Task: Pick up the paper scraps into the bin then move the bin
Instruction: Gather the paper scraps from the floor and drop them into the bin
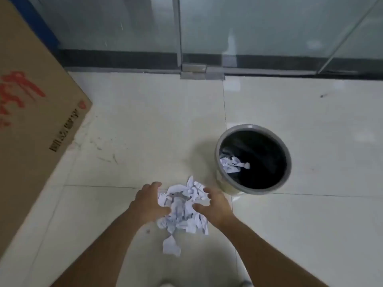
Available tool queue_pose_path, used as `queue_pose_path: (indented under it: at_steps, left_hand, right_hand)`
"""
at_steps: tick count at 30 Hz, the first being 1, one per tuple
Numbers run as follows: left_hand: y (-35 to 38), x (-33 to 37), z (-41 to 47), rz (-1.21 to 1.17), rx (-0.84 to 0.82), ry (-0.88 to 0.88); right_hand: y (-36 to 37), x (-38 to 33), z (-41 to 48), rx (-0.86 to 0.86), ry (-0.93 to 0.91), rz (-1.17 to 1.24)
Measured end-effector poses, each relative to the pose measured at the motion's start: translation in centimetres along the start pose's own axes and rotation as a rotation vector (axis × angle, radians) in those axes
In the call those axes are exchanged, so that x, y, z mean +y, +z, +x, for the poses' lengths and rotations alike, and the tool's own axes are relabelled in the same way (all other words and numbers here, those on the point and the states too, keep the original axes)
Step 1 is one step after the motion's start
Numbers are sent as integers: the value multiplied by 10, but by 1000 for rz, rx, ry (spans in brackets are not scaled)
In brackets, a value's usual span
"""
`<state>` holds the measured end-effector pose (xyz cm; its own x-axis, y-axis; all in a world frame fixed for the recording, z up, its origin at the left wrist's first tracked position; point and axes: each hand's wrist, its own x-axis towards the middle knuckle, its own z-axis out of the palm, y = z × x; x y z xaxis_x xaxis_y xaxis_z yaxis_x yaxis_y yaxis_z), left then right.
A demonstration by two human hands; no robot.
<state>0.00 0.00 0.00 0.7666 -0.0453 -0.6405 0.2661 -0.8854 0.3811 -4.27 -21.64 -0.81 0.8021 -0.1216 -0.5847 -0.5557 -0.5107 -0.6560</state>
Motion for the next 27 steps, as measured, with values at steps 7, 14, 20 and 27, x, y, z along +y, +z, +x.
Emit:
queue_pose_path:
  at_steps: [7,14,20,27]
  left_hand:
    - [94,-65,95,239,-30,-34]
    - [125,-89,128,259,-63,-96]
    - [156,-96,141,283,-68,-61]
    - [200,-80,148,155,-190,118]
  right_hand:
    - [72,86,106,12,-34,-230]
    - [97,117,140,-39,5,-456]
    - [126,133,141,-156,-80,-508]
    - [162,145,129,-150,-120,-522]
